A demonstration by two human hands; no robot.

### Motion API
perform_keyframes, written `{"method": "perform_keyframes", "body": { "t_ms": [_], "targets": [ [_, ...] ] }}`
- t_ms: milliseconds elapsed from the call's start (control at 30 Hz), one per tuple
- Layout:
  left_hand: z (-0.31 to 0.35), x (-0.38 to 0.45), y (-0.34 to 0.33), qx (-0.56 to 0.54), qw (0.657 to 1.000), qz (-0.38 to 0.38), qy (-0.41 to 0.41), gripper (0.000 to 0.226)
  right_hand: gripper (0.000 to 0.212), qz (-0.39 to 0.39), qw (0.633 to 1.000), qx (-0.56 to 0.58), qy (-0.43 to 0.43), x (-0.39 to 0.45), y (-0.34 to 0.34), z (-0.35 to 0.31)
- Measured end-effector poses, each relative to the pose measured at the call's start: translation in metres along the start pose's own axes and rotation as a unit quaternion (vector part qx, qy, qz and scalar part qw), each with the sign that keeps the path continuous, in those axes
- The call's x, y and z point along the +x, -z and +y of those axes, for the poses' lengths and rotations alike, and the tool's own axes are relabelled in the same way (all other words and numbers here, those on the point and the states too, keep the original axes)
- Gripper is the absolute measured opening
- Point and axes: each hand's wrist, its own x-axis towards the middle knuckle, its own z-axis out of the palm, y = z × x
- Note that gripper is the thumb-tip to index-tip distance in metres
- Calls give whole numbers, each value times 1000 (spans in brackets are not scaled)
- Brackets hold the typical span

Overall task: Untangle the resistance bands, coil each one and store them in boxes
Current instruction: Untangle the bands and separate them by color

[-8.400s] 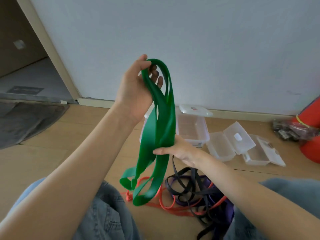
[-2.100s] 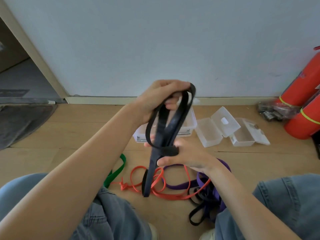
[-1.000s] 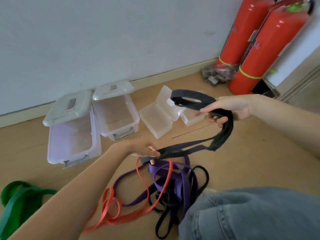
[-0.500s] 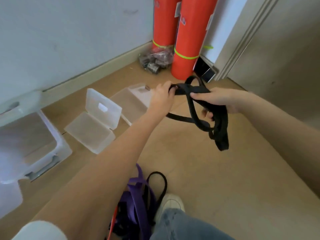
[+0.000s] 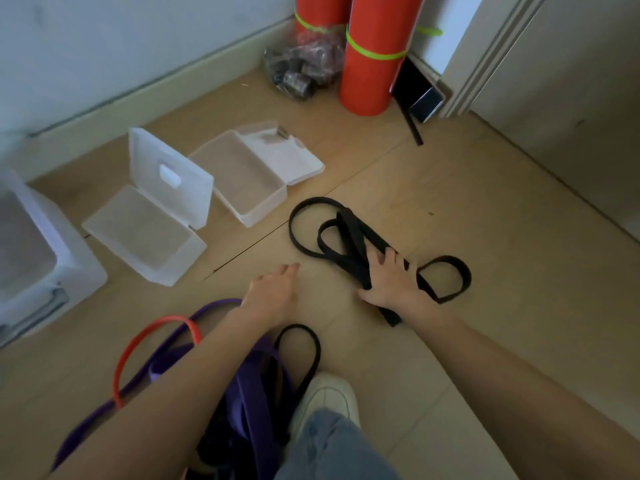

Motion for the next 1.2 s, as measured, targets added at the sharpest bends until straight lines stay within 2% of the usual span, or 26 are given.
{"method": "perform_keyframes", "body": {
  "t_ms": [67, 133, 200, 233, 300, 333, 367, 400, 467, 500, 533, 567, 600, 633, 700, 733, 800, 867, 967, 1000, 1067, 1100, 1200],
  "targets": [
    [-4, -3, -6, -8, 1000, 4, 3, 56, 77, 43, 999, 7, 0, 5, 2, -8],
    [-11, -5, -13, -27, 1000, 7, -4, 53, 53, 94, 991, 94, 3, 11, 10, -8],
    [-24, -11, -19, -14, 1000, -11, -14, 52, 42, 147, 979, 140, -9, 17, 16, -7],
    [-31, -15, -23, 18, 999, -31, -21, 53, 47, 140, 983, 117, -18, 18, 18, -8],
    [-45, -26, -31, 106, 991, -77, -34, 58, 68, 83, 993, 66, -51, 17, 17, -10],
    [-51, -32, -33, 139, 986, -86, -33, 60, 79, 81, 992, 69, -70, 13, 17, -14],
    [-56, -38, -34, 154, 984, -84, -26, 59, 86, 112, 988, 73, -75, 5, 18, -21],
    [-60, -43, -34, 154, 984, -83, -15, 58, 87, 176, 981, 64, -47, -4, 15, -30],
    [-63, -53, -33, 147, 985, -90, 2, 53, 78, 302, 945, 33, 118, -20, -4, -50],
    [-64, -57, -33, 150, 985, -89, 3, 52, 72, 286, 929, 16, 235, -30, -16, -61],
    [-66, -62, -33, 157, 984, -84, 2, 51, 67, 216, 917, -12, 335, -39, -27, -71],
    [-68, -68, -31, 163, 983, -80, 0, 50, 64, 121, 910, -56, 392, -45, -36, -80],
    [-71, -75, -30, 170, 982, -77, 0, 50, 60, 46, 907, -102, 406, -49, -42, -89],
    [-76, -81, -31, 174, 982, -75, 1, 51, 54, 16, 906, -132, 402, -49, -46, -96],
    [-87, -97, -30, 170, 982, -82, 17, 53, 37, 13, 913, -135, 385, -50, -44, -111],
    [-94, -106, -29, 170, 981, -91, 30, 54, 32, 3, 922, -106, 373, -50, -39, -120],
    [-107, -121, -27, 171, 974, -134, 65, 55, 21, -56, 940, 38, 336, -59, -21, -138],
    [-118, -139, -24, 181, 957, -196, 112, 58, 12, -118, 923, 195, 309, -74, 8, -160],
    [-134, -173, -20, 142, 943, -234, 190, 59, 15, -157, 888, 262, 343, -112, 65, -192],
    [-141, -187, -16, 97, 947, -225, 209, 53, 18, -156, 881, 270, 356, -128, 84, -200],
    [-152, -221, -7, -7, 964, -148, 223, 23, 22, -151, 870, 274, 381, -162, 120, -212],
    [-155, -237, 0, -29, 973, -111, 199, 9, 23, -151, 865, 277, 391, -180, 134, -215],
    [-163, -280, 16, -94, 985, -64, 130, 19, 27, -179, 842, 282, 425, -238, 166, -228]
  ]
}}
